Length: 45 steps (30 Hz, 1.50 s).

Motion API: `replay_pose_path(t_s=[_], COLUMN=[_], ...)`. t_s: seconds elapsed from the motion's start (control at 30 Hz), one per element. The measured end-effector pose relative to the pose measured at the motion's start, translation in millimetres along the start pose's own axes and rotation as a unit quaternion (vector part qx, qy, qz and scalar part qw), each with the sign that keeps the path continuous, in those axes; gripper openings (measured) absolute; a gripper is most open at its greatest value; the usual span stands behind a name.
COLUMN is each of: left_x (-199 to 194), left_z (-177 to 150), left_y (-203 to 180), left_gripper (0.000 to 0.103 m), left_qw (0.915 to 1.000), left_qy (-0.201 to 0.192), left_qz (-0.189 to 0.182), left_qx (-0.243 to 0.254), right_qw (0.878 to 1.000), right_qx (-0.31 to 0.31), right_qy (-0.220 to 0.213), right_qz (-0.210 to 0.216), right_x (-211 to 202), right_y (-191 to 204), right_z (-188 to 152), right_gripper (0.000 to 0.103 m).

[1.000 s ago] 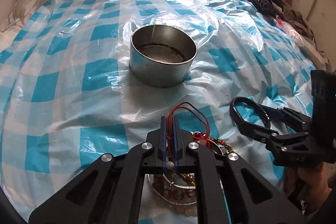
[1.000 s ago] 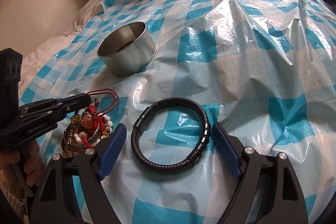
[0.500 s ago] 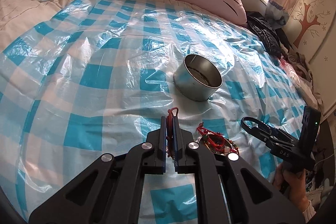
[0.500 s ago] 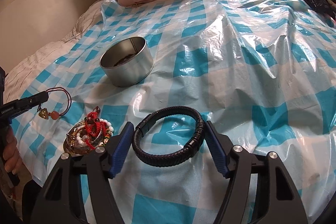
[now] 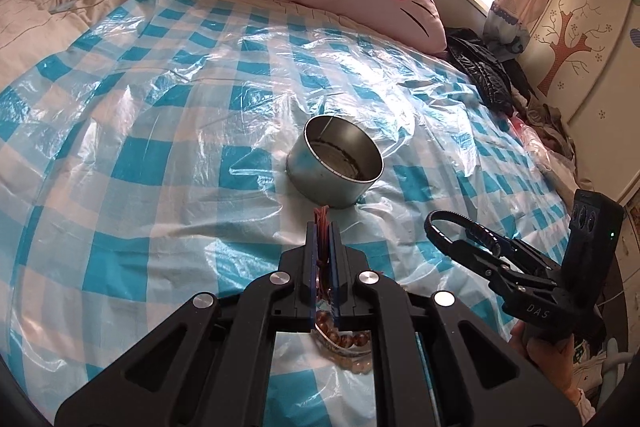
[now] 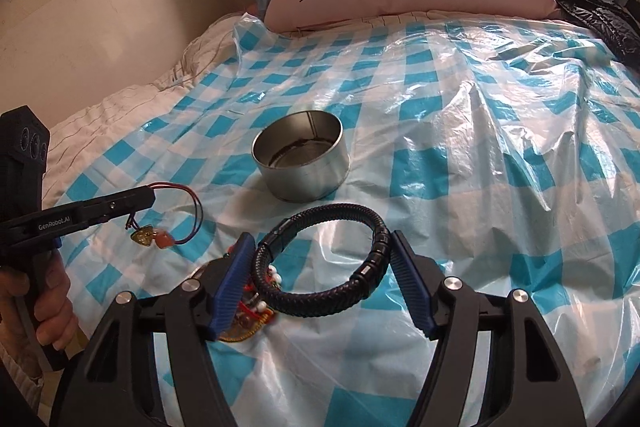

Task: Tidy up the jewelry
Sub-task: 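Carry the red cord pendant into the tin with left tool while right drops black bracelet in, then grasp the red cord bracelet in the pile with the right tool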

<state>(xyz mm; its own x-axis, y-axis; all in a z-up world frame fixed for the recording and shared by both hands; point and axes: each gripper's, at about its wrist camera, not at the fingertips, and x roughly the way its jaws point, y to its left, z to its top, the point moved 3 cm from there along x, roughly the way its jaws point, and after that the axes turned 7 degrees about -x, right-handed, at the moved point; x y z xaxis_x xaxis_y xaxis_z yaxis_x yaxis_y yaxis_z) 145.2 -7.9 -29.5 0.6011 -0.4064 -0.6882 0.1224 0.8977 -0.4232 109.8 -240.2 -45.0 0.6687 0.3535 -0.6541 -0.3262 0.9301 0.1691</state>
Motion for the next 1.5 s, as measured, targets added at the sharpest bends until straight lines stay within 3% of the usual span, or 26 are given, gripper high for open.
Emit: replay_pose_path(t_s=[0.27, 0.6, 0.7, 0.83, 1.0, 1.13, 1.3, 1.5], left_x=[16, 74, 108, 109, 79, 54, 32, 19], left_z=[35, 71, 77, 80, 69, 45, 7, -22], left_y=[-20, -40, -31, -11, 19, 35, 38, 29], left_gripper=[0.005, 0.005, 0.005, 0.011, 0.035, 0.049, 0.062, 0.066], left_qw=[0.9997, 0.9979, 0.9984, 0.9988, 0.997, 0.9937, 0.9922, 0.9908], left_qy=[-0.011, -0.005, 0.027, 0.014, -0.017, -0.028, -0.032, -0.038], left_qz=[-0.023, -0.06, -0.031, 0.01, 0.064, 0.1, 0.112, 0.125], left_qx=[0.0, -0.023, -0.04, -0.045, -0.042, -0.04, -0.046, -0.038], right_qw=[1.0, 1.0, 1.0, 0.999, 0.998, 0.998, 0.999, 0.999], right_qx=[-0.008, -0.016, -0.022, -0.036, -0.059, -0.057, -0.03, 0.033], right_qy=[-0.011, -0.014, -0.01, -0.007, -0.004, 0.027, 0.002, -0.005], right_qz=[0.0, -0.008, -0.007, -0.002, 0.0, -0.024, -0.028, -0.039], right_x=[22, 45, 56, 72, 99, 121, 74, 20], right_y=[9, -4, -5, 2, 18, 19, 17, 4], right_z=[25, 50, 58, 67, 80, 78, 58, 3], right_gripper=[0.067, 0.067, 0.067, 0.067, 0.067, 0.074, 0.079, 0.082])
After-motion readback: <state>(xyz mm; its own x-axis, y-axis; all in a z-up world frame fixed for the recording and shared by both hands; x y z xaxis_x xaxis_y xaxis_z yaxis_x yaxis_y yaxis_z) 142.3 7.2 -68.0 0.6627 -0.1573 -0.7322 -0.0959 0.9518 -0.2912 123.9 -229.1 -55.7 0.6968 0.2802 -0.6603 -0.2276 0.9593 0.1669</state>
